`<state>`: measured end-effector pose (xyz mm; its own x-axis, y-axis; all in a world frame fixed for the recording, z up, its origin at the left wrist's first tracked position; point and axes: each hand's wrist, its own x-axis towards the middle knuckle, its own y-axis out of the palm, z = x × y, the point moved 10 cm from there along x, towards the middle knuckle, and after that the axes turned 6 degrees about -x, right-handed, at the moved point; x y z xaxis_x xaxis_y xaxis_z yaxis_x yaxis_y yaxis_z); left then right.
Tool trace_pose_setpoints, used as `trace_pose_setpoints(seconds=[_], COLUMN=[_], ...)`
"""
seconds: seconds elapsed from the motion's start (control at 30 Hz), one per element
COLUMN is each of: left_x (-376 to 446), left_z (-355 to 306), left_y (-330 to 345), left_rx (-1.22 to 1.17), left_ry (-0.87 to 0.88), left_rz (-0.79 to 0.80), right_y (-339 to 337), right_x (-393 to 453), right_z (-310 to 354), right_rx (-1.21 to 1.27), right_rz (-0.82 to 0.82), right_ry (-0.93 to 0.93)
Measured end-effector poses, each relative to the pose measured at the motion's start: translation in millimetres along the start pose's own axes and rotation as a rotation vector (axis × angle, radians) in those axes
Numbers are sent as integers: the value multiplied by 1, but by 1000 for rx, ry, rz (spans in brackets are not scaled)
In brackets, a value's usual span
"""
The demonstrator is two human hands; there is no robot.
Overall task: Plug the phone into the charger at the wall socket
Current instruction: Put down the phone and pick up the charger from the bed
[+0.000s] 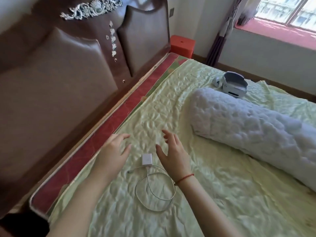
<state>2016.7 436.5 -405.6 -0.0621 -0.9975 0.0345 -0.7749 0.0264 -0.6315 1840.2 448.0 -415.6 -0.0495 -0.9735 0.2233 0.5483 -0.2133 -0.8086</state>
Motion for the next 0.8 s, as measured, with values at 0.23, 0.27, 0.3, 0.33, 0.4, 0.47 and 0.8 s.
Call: trace_pose_setpoints(seconds=[0.23, 0.27, 0.3, 0.33, 0.4, 0.47, 0.8], left_x=[17, 17, 16, 15, 13, 9, 2], left_z=[58, 69, 82, 95, 120, 144, 202], left_y=[99, 113, 127, 141, 166, 187, 239], left_rx=[-38, -38, -36, -31, -18, -3, 221], left_ry=[-98, -111, -128, -150, -201, -256, -509], left_rz=[127, 148, 171, 194, 229, 255, 339], right_y=[70, 81, 91, 102, 121, 138, 187], right_x=[3, 2, 0, -1, -4, -7, -12], right_z=[-54, -61, -67, -74, -88, -102, -133], right_rx=[-49, -57, -69, -85, -105, -114, -131], right_rz=[93, 103, 111, 122, 146, 164, 218], right_ry=[28, 32, 33, 36, 61, 100, 187])
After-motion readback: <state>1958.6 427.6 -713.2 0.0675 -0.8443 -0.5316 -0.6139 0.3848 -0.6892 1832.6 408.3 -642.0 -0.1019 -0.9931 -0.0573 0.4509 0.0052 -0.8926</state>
